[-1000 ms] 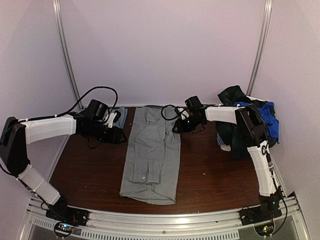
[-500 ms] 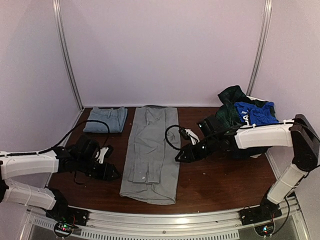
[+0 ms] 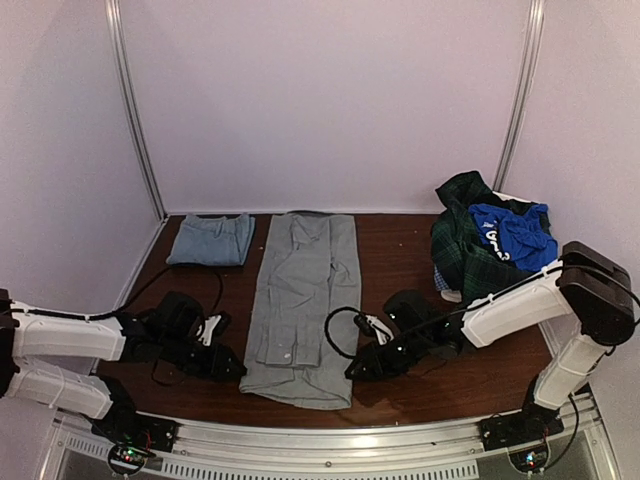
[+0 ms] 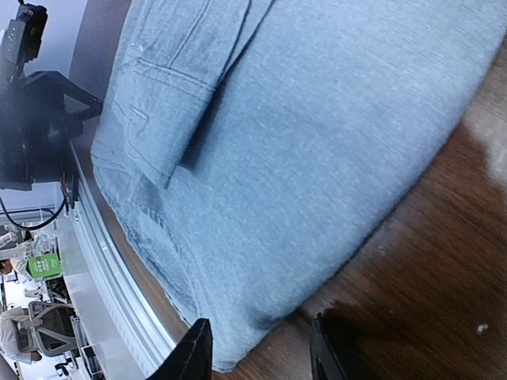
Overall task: Fold and stack the mixed laundry pile
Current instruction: Pick up the rectangle-folded shirt from the center of the board.
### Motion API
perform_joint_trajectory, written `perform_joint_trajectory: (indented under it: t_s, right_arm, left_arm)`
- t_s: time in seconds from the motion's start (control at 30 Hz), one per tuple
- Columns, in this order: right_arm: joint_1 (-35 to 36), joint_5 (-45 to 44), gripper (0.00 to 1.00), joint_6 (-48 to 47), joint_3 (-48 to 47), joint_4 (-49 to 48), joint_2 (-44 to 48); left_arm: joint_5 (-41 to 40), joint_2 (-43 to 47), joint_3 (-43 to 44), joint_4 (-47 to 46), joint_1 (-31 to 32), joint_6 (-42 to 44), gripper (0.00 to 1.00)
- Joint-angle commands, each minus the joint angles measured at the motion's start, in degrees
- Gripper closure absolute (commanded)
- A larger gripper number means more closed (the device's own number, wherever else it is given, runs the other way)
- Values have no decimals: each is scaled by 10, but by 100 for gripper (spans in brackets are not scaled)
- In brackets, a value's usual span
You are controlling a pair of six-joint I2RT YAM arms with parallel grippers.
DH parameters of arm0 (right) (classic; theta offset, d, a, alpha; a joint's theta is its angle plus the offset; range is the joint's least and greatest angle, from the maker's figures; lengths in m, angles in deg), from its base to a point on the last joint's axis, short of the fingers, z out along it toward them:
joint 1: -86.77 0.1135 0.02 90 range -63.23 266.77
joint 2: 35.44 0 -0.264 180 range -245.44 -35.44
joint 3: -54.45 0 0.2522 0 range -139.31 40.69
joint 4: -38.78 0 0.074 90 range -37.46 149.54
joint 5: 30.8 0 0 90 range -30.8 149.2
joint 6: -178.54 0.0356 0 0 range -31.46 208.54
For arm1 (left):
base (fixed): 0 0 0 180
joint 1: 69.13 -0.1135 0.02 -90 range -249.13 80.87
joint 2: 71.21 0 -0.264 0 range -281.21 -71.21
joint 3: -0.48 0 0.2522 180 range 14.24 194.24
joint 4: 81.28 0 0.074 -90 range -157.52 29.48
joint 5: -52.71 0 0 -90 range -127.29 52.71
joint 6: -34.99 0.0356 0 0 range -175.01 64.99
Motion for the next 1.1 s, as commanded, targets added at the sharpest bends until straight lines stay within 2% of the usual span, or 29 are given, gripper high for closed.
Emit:
perform_joint_trajectory:
  t_s: [0.0,0.17,0.37,0.53,0.8,0.97,1.07]
  right_arm:
    - [11,-3,59,40,-1,-68,-35]
    - [12,-5,68,46,-11,-74,-61]
    - [13,-3,79,47,-17,-78,-63]
    - [13,-15,100,43,-5,-63,-35]
    - [42,-13,100,43,32,-68,36]
    - [46,-55,100,23,30,-33,90]
    - [38,-79,100,-6,6,6,100]
  left_arm:
    - [11,-26,-10,-72,10,-22,56]
    - [12,-74,-4,-110,21,-29,64]
    - [2,-96,11,-126,44,-31,84]
    - [-3,-78,11,-121,57,-36,100]
    - [-14,-38,15,-103,125,-56,100]
    - [-48,5,30,-64,130,-60,100]
    - [-61,-3,63,-38,130,-45,100]
